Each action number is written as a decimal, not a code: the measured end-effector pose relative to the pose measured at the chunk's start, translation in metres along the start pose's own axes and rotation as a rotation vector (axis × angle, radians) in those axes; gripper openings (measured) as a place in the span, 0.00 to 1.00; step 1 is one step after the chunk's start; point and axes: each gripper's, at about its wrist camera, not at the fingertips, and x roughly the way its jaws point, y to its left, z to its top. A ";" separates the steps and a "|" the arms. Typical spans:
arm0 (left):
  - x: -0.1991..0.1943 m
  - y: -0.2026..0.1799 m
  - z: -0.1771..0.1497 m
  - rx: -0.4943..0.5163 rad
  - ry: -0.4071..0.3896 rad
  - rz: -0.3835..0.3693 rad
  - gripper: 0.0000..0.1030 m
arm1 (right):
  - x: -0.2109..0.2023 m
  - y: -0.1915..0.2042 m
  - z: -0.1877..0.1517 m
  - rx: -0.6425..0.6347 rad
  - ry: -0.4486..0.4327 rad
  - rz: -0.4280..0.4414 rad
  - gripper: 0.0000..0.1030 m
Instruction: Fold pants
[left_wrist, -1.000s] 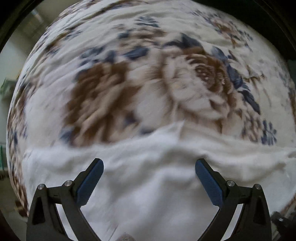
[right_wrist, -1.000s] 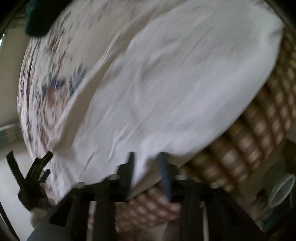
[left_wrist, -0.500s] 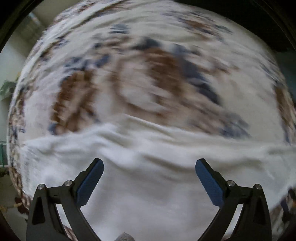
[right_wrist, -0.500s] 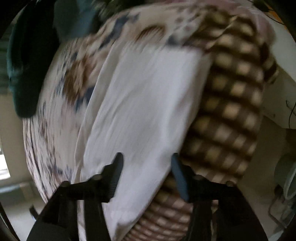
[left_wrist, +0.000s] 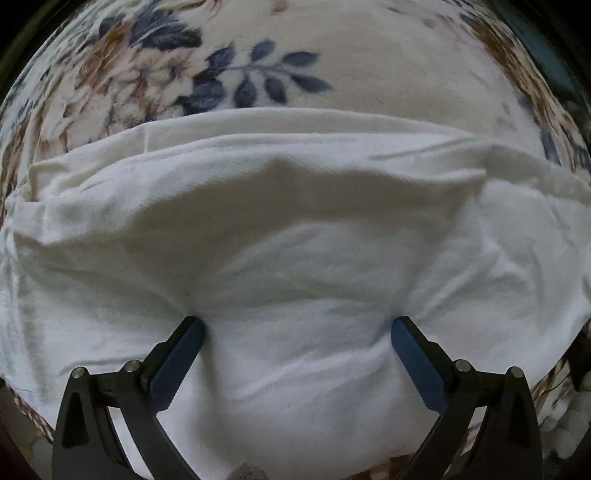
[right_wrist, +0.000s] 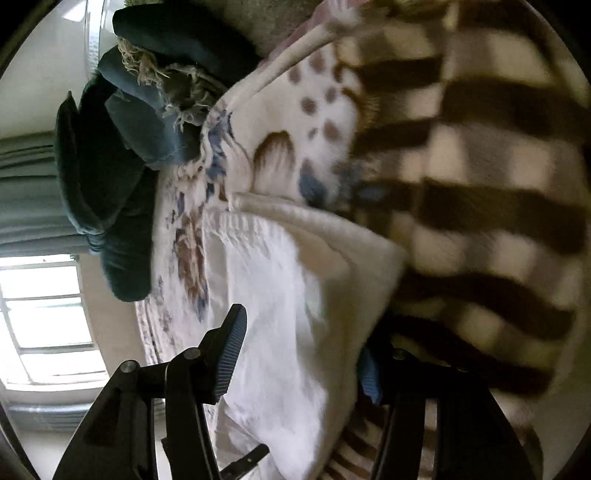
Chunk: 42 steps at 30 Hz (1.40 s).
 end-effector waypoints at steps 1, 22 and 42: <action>0.002 0.005 0.003 -0.007 0.003 0.003 1.00 | 0.006 0.001 0.003 0.003 -0.002 -0.003 0.57; -0.009 -0.009 0.040 -0.032 0.013 0.118 1.00 | 0.035 0.065 -0.030 -0.121 -0.005 -0.029 0.08; -0.093 0.275 -0.045 -0.474 -0.021 0.118 1.00 | 0.148 0.215 -0.362 -0.745 0.382 -0.004 0.08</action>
